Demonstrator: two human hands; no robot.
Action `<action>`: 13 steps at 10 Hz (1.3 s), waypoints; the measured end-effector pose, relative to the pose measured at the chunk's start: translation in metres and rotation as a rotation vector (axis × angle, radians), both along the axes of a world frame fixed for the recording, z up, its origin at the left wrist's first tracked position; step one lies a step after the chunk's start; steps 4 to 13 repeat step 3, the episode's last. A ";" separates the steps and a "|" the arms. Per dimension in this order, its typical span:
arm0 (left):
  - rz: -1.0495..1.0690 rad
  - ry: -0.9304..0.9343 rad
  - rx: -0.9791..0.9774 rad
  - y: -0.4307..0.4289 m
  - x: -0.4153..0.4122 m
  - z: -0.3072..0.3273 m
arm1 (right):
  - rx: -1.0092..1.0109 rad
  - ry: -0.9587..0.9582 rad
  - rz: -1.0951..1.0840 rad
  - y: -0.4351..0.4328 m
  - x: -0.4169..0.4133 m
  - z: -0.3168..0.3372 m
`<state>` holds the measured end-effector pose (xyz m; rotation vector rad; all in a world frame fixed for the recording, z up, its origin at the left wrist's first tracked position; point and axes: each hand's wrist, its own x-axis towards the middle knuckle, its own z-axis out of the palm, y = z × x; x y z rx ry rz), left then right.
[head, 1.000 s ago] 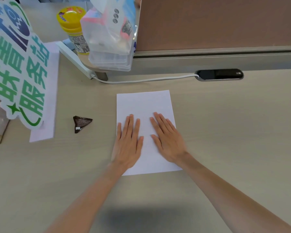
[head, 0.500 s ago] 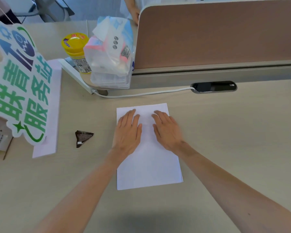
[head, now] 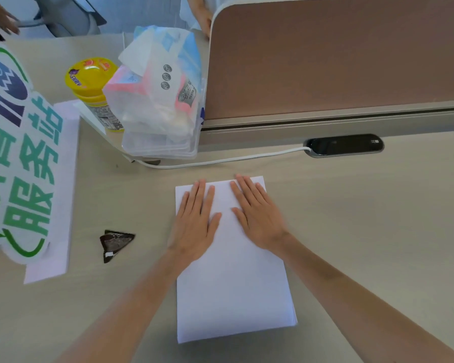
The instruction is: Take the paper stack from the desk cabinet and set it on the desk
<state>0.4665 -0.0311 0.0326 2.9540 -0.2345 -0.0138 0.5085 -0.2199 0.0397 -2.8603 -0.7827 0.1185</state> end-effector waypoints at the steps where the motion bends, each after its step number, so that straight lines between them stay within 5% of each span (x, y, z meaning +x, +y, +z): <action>1: 0.005 0.008 0.024 0.001 0.001 0.001 | -0.007 0.013 -0.008 0.001 0.000 0.001; 13: -0.051 0.036 0.054 0.004 0.009 0.005 | -0.022 -0.041 -0.006 0.006 0.005 0.006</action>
